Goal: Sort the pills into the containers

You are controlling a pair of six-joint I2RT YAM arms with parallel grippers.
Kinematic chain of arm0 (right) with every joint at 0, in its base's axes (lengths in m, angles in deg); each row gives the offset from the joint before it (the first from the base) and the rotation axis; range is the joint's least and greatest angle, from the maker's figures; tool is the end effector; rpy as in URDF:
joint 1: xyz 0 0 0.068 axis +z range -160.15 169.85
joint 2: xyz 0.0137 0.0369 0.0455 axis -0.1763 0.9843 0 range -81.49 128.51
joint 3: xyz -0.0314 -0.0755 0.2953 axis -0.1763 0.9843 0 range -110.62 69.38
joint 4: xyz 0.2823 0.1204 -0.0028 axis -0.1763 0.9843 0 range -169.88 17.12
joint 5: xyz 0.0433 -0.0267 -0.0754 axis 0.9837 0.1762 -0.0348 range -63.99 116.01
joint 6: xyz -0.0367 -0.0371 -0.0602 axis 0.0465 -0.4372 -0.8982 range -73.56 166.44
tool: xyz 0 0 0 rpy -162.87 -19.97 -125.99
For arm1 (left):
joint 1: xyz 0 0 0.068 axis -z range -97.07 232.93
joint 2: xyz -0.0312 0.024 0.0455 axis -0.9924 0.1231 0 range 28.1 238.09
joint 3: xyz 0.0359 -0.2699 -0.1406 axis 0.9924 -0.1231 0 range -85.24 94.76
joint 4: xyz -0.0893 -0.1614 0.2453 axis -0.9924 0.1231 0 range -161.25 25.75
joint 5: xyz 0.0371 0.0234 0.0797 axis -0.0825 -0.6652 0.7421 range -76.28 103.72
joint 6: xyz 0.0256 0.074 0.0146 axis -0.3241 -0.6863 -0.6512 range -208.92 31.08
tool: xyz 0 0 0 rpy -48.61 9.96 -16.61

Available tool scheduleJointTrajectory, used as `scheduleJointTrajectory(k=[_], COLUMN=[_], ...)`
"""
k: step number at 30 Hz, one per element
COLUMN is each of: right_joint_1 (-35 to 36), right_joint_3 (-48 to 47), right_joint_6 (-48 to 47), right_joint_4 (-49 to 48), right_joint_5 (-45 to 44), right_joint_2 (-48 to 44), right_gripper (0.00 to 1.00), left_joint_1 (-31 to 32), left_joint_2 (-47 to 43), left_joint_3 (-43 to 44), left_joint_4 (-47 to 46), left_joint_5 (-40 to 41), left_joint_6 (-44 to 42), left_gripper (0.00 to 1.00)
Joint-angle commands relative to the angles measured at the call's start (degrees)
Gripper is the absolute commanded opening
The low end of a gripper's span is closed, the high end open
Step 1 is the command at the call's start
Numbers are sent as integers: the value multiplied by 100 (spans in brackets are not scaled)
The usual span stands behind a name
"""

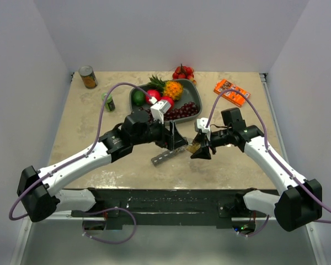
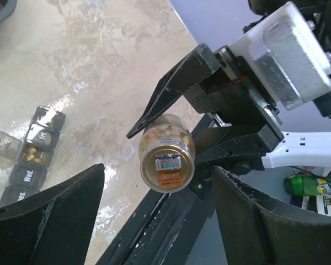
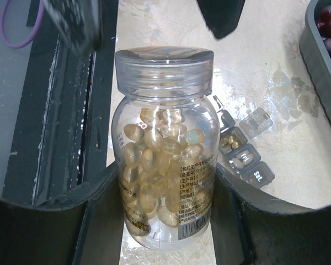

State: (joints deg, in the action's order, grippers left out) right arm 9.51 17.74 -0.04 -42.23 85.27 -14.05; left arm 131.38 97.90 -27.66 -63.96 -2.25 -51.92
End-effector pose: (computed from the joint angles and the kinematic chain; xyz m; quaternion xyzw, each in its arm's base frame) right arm 0.2331 0.1459 0.2795 -0.5803 0.6071 0.3935 0.3739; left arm 0.2166 -0.2730 0.3436 0.1605 0.7967 -0.4711 0.3429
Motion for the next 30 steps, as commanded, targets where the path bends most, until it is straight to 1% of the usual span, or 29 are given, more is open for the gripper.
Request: scheduleJointTrajectory(k=[1,4,7,8,10,11,12,14,15,16,17,18,19,20,21,22,24,25,27,28,30], right_joint_1=[3,-6,-6,3,3,-6,3,3,-6,-6,-6,-6,3,3,3,-6,-6,3,3,3,3], right_joint_3=[-198,-198,-198,-198,-198,-198,-198,-198,-198,-198,-198,-198,-198,-198,-198,-198,-198,-198,-198,-198,-198], right_joint_6=[16,16,16,25,25,25,25,25,25,25,25,16,7,-10,-19,-28,-63,-72,-116,-116,-142], right_joint_4=[-170,-170,-179,-179,-179,-179,-179,-179,-179,-170,-170,-170,-144,-144,-135,-126,-100,-100,-74,-73,-56], right_joint_5=[85,85,77,85,77,85,85,94,103,111,112,129,138,138,147,147,147,155,164,156,156], right_joint_2=[-108,-108,-108,-108,-99,-99,-99,-108,-108,-108,-117,-117,-126,-126,-134,-152,-143,-161,-161,-152,-152], right_gripper=[0,0,0,0,0,0,0,0,0,0,0,0,0,0,0,0,0,0,0,0,0], left_joint_1=[165,200,200,200,200,200,200,200,200,192,192,192,200,192,200,200,200,200,192,192,192], left_joint_2=[174,270,385,403,455,482,499,561,587,666,710,771,894,956,1017,1105,1185,1237,1290,1299,1264], left_joint_3=[350,412,499,517,561,579,622,631,623,623,623,623,631,718,789,842,956,991,992,983,869], left_joint_4=[-52,-43,44,62,97,123,167,150,124,98,89,97,106,324,439,553,764,826,844,836,582], left_joint_5=[278,200,59,24,-90,-134,-257,-459,-608,-975,-1205,-1477,-1932,-2050,-2173,-2209,-2201,-2192,-2060,-2051,-1937], left_joint_6=[177,159,80,37,-25,-130,-201,-541,-692,-885,-1409,-1684,-1956,-2533,-2835,-3134,-4064,-4338,-5050,-5436,-5649], left_gripper=[82,79,73,66,58,46,42,35,34,33,29,28,27,26,26,26,25,25,27,29,34])
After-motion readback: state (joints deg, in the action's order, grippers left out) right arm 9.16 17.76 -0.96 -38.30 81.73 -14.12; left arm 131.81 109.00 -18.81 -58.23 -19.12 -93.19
